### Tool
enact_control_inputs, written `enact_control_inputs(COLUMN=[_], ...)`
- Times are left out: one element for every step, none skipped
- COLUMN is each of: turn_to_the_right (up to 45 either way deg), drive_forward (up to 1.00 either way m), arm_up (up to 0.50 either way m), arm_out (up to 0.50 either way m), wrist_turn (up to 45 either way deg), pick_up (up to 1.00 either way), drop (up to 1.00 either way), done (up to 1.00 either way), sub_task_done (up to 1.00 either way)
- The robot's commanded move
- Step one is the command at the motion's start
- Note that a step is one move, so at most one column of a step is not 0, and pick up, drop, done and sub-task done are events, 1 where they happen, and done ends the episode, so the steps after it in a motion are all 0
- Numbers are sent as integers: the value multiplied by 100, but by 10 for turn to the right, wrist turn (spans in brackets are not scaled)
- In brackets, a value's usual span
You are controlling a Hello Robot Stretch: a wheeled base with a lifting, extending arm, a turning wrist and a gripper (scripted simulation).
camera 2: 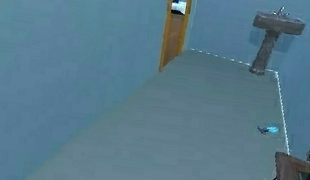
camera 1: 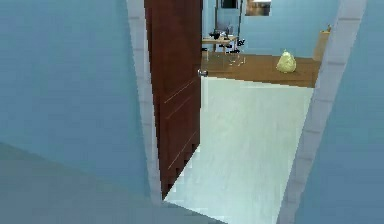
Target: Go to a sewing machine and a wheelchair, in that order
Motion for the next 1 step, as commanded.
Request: enact_control_inputs(turn_to_the_right=[0], drive_forward=[80], arm_up=[0], arm_out=[0], wrist_turn=[0], pick_up=[0], drop=[0], done=[0], sub_task_done=[0])
